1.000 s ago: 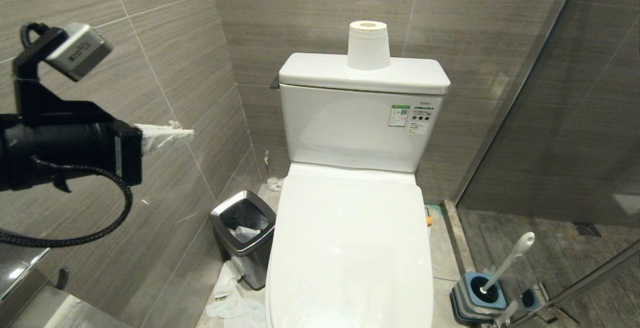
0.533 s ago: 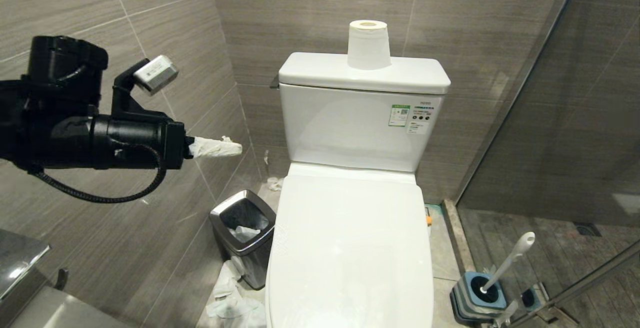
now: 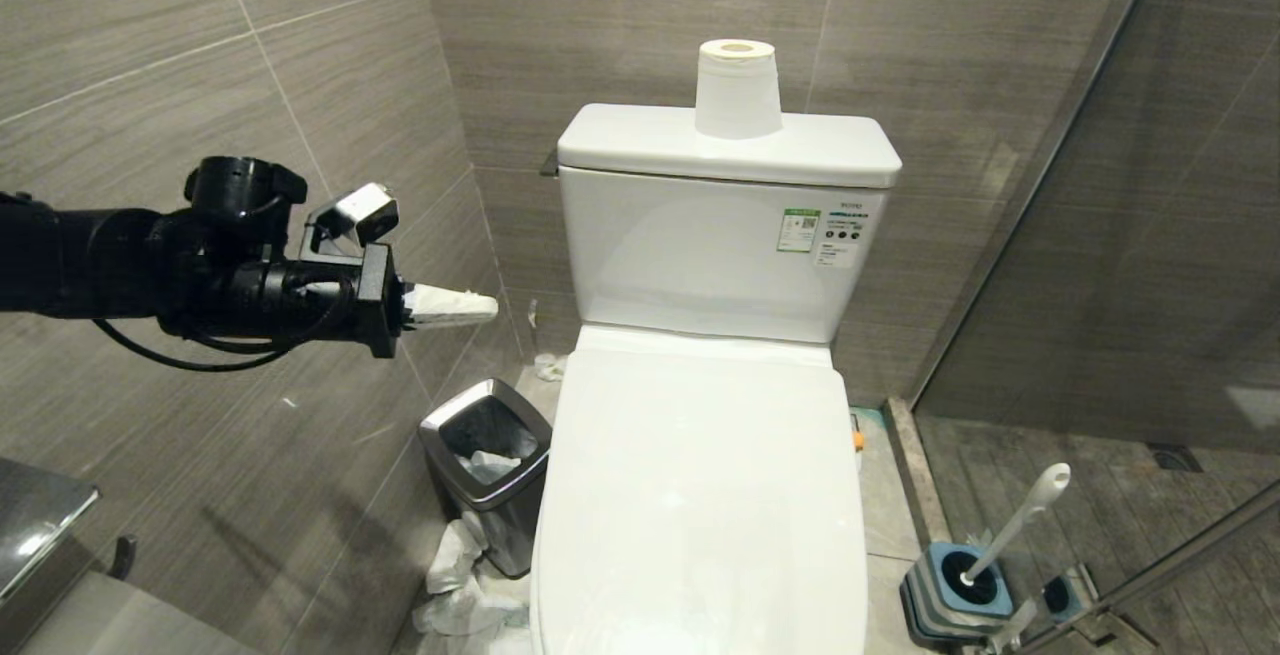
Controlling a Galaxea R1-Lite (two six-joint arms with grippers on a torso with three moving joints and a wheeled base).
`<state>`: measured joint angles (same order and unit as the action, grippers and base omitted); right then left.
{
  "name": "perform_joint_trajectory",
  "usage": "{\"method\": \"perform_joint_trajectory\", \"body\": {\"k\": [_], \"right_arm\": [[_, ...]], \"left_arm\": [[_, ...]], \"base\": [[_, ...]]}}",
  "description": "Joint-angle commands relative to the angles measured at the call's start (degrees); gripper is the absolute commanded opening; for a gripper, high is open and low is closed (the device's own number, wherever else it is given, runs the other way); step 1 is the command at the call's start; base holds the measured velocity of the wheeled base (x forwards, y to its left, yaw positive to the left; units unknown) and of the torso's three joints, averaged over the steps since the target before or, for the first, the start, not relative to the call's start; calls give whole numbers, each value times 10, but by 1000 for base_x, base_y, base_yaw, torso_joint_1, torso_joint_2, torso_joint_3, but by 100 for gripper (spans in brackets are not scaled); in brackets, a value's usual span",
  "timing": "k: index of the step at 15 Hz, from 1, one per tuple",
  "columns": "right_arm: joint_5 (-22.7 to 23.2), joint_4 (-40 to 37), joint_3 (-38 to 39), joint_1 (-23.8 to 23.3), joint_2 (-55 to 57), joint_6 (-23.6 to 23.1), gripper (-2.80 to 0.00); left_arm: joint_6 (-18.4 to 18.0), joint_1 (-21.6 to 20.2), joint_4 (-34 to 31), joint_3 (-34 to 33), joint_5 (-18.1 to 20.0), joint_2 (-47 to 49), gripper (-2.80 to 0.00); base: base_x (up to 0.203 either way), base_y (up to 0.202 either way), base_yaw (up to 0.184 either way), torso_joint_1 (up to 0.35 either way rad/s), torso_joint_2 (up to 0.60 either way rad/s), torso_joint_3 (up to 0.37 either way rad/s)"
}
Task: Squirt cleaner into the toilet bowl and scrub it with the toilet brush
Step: Use the left hand to lift the toilet lid slightly
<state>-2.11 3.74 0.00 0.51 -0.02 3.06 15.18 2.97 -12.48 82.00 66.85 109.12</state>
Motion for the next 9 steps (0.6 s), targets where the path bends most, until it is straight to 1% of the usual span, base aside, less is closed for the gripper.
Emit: {"method": "perform_joint_trajectory", "body": {"k": [1,3,4,5,7,9], "right_arm": [[0,0,14,0,0,0,-280],[0,1,14,0,0,0,-280],[0,1,14,0,0,0,-280],[0,0,14,0,0,0,-280],[0,1,14,0,0,0,-280],[0,1,14,0,0,0,-280]], "left_arm": [[1,-13,0,11,7,64,-280],[-2,-18,1,20,8,96,-280],[-11,-20,1,22,8,110,-280],[-20,-22,-1,22,10,121,0],[-24,-29,-22,20,40,139,0],[-26,-35,-36,19,56,157,0]], "base": [[0,0,0,0,0,0],[0,0,0,0,0,0],[0,0,0,0,0,0],[0,0,0,0,0,0],[0,0,0,0,0,0],[0,0,0,0,0,0]]}}
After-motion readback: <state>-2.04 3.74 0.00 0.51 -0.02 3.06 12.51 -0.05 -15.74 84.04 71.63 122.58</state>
